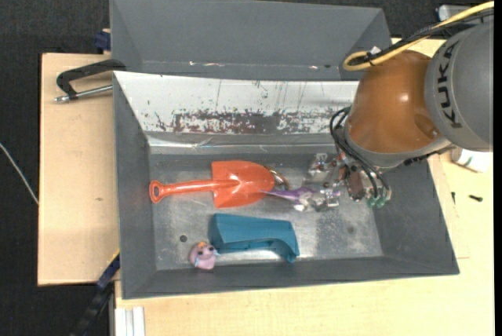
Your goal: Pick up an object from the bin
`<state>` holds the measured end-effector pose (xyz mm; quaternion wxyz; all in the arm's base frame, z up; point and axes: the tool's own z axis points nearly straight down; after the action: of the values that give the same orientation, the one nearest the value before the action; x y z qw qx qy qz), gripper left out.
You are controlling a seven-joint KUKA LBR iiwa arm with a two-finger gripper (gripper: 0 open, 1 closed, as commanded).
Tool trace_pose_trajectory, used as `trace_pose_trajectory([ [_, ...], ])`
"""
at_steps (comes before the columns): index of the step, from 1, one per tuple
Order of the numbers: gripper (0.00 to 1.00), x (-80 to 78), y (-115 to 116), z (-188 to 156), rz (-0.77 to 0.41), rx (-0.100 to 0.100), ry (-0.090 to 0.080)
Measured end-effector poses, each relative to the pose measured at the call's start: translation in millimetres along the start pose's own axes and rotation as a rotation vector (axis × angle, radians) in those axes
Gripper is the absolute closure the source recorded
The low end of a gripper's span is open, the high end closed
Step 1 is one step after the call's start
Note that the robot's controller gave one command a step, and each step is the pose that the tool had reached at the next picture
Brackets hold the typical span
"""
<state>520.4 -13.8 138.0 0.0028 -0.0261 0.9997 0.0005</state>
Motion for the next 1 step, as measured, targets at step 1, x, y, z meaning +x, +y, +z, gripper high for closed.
trace_pose_trajectory([
  [1,1.00,0.0,0.0,-11.3,0.000,0.000,0.000],
])
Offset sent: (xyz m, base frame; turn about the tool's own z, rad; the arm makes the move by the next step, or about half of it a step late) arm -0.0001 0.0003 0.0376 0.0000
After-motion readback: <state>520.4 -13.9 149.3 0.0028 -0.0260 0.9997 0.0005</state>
